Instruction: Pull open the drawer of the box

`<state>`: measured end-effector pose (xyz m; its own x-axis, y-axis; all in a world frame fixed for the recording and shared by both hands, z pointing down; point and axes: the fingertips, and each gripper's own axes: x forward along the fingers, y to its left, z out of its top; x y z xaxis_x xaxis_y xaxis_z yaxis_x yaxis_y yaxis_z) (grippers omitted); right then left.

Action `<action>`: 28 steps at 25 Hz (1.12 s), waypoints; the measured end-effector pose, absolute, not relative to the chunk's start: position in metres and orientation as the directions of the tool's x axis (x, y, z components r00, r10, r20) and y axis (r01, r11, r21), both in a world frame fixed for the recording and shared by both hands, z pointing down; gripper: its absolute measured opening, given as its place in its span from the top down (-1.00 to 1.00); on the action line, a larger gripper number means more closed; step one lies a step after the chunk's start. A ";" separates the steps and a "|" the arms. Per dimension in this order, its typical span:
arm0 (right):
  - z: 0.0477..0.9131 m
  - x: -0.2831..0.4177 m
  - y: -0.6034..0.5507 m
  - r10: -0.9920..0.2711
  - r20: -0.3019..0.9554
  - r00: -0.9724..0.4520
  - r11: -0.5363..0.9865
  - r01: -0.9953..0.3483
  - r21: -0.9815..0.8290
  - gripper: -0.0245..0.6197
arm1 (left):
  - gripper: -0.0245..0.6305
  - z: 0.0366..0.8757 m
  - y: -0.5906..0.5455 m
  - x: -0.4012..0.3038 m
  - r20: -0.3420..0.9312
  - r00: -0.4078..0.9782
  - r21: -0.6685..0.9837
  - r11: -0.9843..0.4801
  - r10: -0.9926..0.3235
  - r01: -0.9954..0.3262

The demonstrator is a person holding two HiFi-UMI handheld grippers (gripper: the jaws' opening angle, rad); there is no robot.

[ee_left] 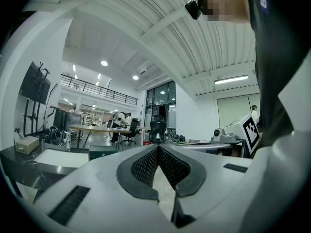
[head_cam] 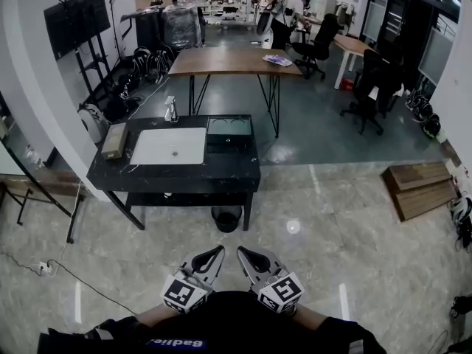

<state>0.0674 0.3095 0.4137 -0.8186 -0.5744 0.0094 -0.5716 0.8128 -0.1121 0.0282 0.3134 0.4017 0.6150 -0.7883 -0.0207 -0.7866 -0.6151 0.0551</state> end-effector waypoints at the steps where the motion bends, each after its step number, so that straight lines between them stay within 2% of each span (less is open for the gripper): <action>1: 0.413 0.072 0.307 -0.573 0.007 -0.819 0.814 -0.570 -0.113 0.92 | 0.92 0.401 0.311 0.033 -0.018 0.614 0.055 -0.614 -0.789 -0.787; 15: 0.418 0.143 0.276 -0.537 -0.049 -0.842 0.841 -0.530 -0.105 0.92 | 0.92 0.409 0.281 0.106 0.023 0.575 0.041 -0.574 -0.818 -0.818; 24: 0.421 0.146 0.252 -0.529 -0.044 -0.848 0.846 -0.522 -0.110 0.92 | 0.92 0.411 0.259 0.109 0.022 0.566 0.034 -0.566 -0.824 -0.824; 28: 0.427 0.137 0.235 -0.543 -0.005 -0.839 0.834 -0.539 -0.115 0.92 | 0.92 0.415 0.240 0.099 0.013 0.578 0.047 -0.577 -0.816 -0.816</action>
